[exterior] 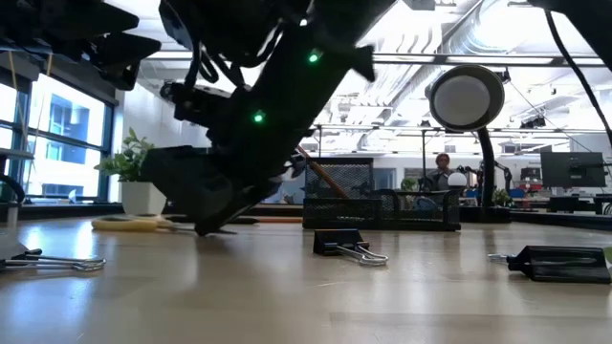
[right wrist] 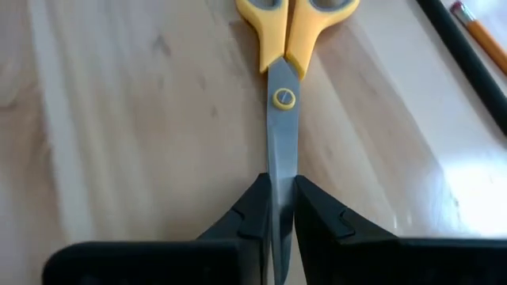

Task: Pick and place office supplies into organizer
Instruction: Put the yellow scissors into the desk organizer

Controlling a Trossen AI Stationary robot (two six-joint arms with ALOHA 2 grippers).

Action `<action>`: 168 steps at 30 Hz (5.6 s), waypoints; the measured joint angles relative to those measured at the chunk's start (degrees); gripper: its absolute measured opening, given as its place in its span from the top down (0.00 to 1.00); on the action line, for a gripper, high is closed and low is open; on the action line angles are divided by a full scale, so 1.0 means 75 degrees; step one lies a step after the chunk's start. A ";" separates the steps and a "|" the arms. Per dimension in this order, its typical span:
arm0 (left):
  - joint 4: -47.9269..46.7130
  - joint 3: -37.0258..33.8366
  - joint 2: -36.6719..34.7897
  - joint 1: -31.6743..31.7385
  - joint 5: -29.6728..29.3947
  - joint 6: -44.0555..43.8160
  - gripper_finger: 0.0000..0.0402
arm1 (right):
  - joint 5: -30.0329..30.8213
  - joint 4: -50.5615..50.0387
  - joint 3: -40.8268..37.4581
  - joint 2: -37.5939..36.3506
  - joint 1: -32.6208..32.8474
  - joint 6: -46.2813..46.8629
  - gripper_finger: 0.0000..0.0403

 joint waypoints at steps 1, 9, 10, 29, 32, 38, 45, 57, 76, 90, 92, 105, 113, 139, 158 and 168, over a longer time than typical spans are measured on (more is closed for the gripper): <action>0.0006 0.0000 0.0000 0.0000 0.0000 -0.0001 0.54 | 0.0072 -0.0148 -0.0001 -0.0020 0.0080 0.0143 0.93; 0.0040 0.0000 0.0000 0.0000 -0.0006 -0.0008 0.54 | 0.0349 -0.0831 -0.0059 -0.0297 0.0471 0.0704 0.92; 0.0041 0.0000 0.0000 0.0000 -0.0009 -0.0011 0.54 | 0.0167 -0.0914 -0.0066 -0.0369 0.0474 0.0672 0.91; 0.0049 0.0000 0.0000 0.0000 0.0000 -0.0026 0.54 | -0.0470 -0.0328 -0.0058 -0.0535 0.0490 0.0333 0.63; 0.0049 0.0000 0.0000 0.0000 0.0003 -0.0028 0.54 | -0.0111 0.0048 -0.0058 -0.0535 0.0424 0.0184 0.58; 0.0038 0.0000 0.0000 0.0001 0.0024 -0.0085 0.54 | 0.0441 0.0201 -0.0050 -0.0447 0.0278 0.0131 0.55; -0.0002 0.0003 0.0012 0.0000 0.0102 -0.0085 0.54 | 0.0129 0.1427 -0.0038 0.0072 0.0287 -0.0220 0.63; 0.0005 0.0003 0.0012 0.0000 0.0108 -0.0090 0.54 | 0.0040 0.1373 -0.0016 0.0170 0.0254 -0.0041 0.79; -0.0020 0.0003 0.0012 0.0002 0.0105 -0.0092 0.54 | 0.0088 0.1008 -0.0081 -0.0247 0.0203 -0.0232 0.92; -0.0002 0.0003 0.0000 0.0003 0.0149 -0.0140 0.54 | 0.1008 -0.0695 -0.0050 -0.1059 0.0651 0.0575 0.99; 0.0012 0.0003 -0.0003 0.0002 0.0149 -0.0143 0.54 | 0.1028 -0.0607 -0.0052 -0.1045 0.0610 0.0373 1.00; 0.0054 0.0000 -0.0161 0.0000 0.0427 -0.0137 0.54 | -0.2402 0.2430 -0.0041 -0.0802 -0.0695 -0.1906 0.75; -0.0465 0.0000 -0.0928 0.0000 0.0485 -0.0135 0.54 | -0.2651 0.3190 -0.0041 -0.0224 -0.0796 -0.2582 0.73; -0.0826 0.0003 -0.1411 0.0000 0.0484 -0.0143 0.54 | -0.3378 0.3595 -0.0031 0.0308 -0.0760 -0.2728 0.80; -0.0871 0.0003 -0.1408 0.0000 0.0481 -0.0146 0.54 | -0.2967 0.2038 0.0015 0.0264 -0.0657 -0.2839 0.85; -0.0930 0.0003 -0.1408 0.0000 0.0481 -0.0146 0.54 | -0.2524 0.1612 0.0026 0.0265 -0.0358 -0.2367 0.87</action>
